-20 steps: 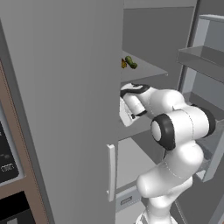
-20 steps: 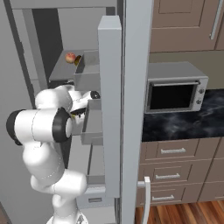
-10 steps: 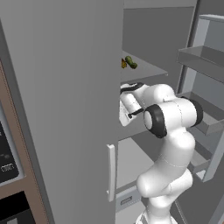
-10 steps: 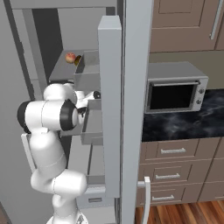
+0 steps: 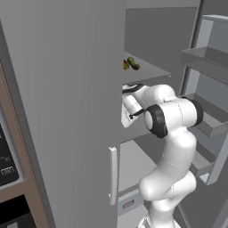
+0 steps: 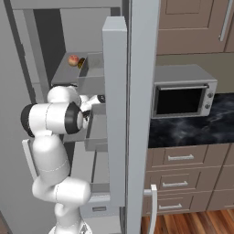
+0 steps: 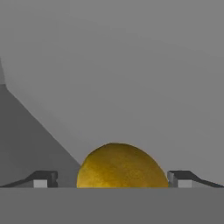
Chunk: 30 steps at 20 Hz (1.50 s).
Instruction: Take the squash and lemon from the second highest rack and move them to the highest rack where the sweet potato and peach are located, to maximize freezer space. Close the freezer door after rearranging.
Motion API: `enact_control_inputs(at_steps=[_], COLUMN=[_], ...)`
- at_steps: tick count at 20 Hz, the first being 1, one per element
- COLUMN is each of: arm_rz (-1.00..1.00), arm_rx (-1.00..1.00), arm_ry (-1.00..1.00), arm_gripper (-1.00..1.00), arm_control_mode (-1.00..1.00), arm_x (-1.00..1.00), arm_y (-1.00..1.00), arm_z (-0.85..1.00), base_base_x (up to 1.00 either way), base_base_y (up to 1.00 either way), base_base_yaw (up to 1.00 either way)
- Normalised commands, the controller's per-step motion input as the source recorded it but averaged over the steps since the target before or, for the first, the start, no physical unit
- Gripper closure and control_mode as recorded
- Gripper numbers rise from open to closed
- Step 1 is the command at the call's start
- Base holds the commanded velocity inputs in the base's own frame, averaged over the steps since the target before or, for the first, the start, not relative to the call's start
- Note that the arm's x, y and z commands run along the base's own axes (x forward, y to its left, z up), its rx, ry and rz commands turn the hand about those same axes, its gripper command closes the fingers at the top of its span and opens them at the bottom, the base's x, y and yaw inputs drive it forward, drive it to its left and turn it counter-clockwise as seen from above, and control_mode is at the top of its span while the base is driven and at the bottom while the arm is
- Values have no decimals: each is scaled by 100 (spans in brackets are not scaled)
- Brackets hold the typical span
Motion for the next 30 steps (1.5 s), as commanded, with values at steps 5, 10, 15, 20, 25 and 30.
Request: enact_control_inputs(at_steps=[5, 10, 15, 20, 25, 30], arm_rz=[0, 0, 4, 1, 0, -4], arm_rx=[-14, -16, -3, 0, 0, 0], arm_ry=[2, 5, 3, -8, -18, -12], arm_gripper=[-100, 100, 100, 100, 100, 100], arm_control_mode=[-100, -100, -100, -100, -100, -100], arm_x=[0, 0, 0, -5, -29, -48], arm_y=[28, 28, 8, 0, -11, -27], arm_z=[-36, -41, -36, -32, -20, 21], base_base_x=[0, 0, 0, 0, 0, 0], base_base_y=[0, 0, 0, 0, 0, 0], base_base_yaw=[0, 0, 0, 0, 0, 0])
